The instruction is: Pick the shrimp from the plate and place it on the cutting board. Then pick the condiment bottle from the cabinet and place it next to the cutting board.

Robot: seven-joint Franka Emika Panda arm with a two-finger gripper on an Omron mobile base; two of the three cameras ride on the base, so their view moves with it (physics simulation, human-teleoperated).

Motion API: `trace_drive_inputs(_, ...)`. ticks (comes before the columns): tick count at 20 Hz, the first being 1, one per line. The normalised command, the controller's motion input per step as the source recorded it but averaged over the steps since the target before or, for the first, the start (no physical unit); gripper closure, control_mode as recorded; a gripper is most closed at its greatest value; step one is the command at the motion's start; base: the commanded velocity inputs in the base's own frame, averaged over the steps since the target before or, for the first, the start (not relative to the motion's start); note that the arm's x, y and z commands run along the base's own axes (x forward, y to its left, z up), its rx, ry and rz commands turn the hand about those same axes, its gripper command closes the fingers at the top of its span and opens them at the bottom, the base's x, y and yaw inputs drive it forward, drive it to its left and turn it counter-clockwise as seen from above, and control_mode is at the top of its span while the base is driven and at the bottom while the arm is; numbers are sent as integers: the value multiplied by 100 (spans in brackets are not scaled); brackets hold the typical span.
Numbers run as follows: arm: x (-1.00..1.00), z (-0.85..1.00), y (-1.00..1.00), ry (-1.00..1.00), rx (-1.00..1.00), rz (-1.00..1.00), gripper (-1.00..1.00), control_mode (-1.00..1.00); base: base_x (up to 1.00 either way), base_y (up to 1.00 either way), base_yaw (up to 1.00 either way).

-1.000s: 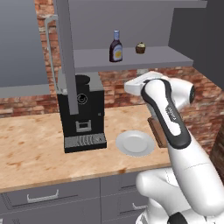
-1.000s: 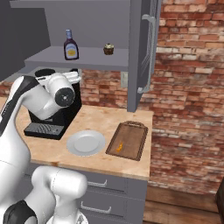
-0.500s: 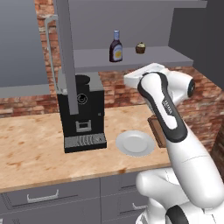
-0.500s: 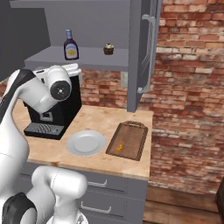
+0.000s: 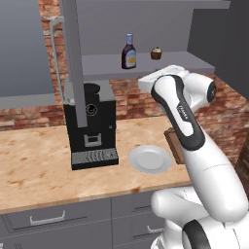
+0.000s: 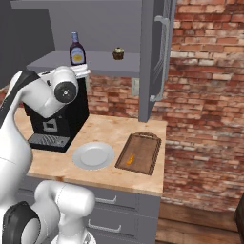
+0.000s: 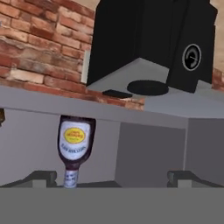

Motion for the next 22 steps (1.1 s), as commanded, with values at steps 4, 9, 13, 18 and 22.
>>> trace_drive_inputs(4,0,27,0,8,3,-6,-100,-100,0,0,0)
trace_drive_inputs(9,0,28,0,10,5,-4,-100,-100,0,0,0)
trace_drive_inputs(13,0,29,0,10,5,-3,-100,-100,0,0,0)
trace_drive_inputs(18,0,32,0,9,5,-3,-100,-100,0,0,0)
trace_drive_inputs(22,0,38,3,6,4,-4,-100,-100,0,0,0)
